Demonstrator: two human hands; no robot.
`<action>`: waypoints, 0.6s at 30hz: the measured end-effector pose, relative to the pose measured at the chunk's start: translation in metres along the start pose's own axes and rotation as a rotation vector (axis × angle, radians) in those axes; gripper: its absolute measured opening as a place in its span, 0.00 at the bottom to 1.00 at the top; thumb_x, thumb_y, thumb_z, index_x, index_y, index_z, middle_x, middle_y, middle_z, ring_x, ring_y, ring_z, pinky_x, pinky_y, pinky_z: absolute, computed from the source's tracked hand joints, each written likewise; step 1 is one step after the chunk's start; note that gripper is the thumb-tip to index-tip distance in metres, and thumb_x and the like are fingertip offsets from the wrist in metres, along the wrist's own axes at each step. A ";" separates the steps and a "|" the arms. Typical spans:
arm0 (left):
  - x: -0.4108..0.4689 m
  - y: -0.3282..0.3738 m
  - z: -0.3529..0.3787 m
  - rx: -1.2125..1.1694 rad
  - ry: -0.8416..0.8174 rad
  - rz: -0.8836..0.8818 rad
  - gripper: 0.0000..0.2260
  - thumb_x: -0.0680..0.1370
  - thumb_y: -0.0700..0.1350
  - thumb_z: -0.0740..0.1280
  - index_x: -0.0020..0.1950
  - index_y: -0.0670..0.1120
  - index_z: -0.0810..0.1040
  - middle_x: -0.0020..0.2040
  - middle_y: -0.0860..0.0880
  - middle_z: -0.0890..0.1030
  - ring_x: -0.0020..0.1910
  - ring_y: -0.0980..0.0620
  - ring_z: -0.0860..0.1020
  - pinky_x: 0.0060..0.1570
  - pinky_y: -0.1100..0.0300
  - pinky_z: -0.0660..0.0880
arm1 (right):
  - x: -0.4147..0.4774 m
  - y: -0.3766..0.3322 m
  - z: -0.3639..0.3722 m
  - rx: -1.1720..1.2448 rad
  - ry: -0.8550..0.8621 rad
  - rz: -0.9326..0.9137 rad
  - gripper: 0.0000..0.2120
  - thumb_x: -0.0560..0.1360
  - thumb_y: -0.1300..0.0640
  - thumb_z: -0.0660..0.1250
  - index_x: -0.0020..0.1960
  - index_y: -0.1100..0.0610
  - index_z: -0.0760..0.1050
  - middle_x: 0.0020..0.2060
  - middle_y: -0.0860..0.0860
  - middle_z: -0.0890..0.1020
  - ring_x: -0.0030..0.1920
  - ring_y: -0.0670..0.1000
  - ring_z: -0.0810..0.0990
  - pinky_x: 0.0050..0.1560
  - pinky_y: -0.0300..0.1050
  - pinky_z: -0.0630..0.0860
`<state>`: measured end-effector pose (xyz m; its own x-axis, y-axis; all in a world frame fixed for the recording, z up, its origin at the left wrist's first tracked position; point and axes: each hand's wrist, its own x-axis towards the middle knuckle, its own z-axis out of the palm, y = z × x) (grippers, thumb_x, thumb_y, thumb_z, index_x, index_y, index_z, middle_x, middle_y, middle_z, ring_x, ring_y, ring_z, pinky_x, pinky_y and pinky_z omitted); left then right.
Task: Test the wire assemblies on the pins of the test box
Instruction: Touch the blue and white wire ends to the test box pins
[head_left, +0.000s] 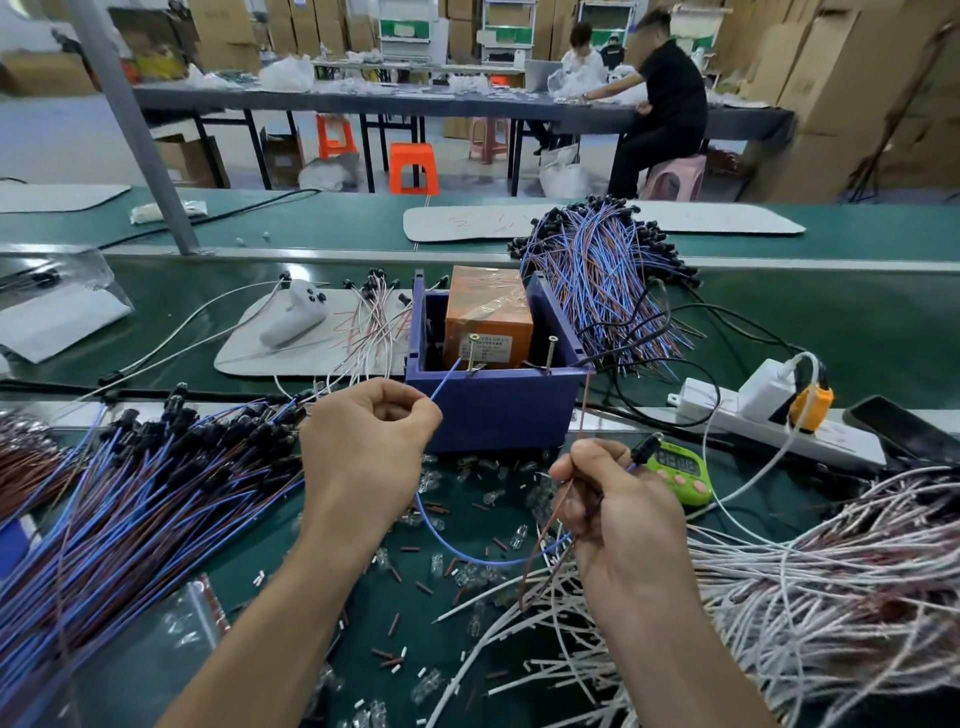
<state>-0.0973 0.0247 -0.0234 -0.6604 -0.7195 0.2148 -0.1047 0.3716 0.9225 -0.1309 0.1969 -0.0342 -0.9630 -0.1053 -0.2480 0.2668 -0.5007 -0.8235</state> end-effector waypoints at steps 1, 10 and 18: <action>0.000 0.001 0.001 -0.005 -0.009 0.008 0.09 0.69 0.47 0.74 0.38 0.63 0.83 0.28 0.57 0.82 0.26 0.62 0.78 0.27 0.72 0.71 | 0.000 0.000 0.000 -0.008 -0.002 -0.007 0.16 0.81 0.69 0.62 0.37 0.57 0.71 0.28 0.55 0.80 0.20 0.47 0.66 0.21 0.35 0.63; 0.000 0.001 0.005 -0.003 -0.045 0.016 0.09 0.70 0.45 0.75 0.38 0.62 0.83 0.29 0.57 0.82 0.26 0.60 0.79 0.25 0.71 0.71 | -0.001 -0.001 -0.001 -0.069 0.007 -0.019 0.14 0.80 0.69 0.64 0.38 0.58 0.72 0.29 0.56 0.81 0.22 0.47 0.67 0.23 0.36 0.64; 0.001 -0.001 0.004 0.020 -0.057 0.031 0.09 0.69 0.47 0.75 0.39 0.63 0.83 0.29 0.58 0.82 0.27 0.61 0.79 0.28 0.72 0.70 | 0.009 -0.014 0.006 -0.105 0.075 -0.023 0.13 0.79 0.69 0.65 0.38 0.59 0.72 0.27 0.56 0.80 0.21 0.47 0.66 0.21 0.35 0.62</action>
<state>-0.1008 0.0265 -0.0252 -0.7050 -0.6730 0.2238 -0.0980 0.4049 0.9091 -0.1432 0.1975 -0.0214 -0.9645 -0.0281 -0.2628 0.2509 -0.4090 -0.8773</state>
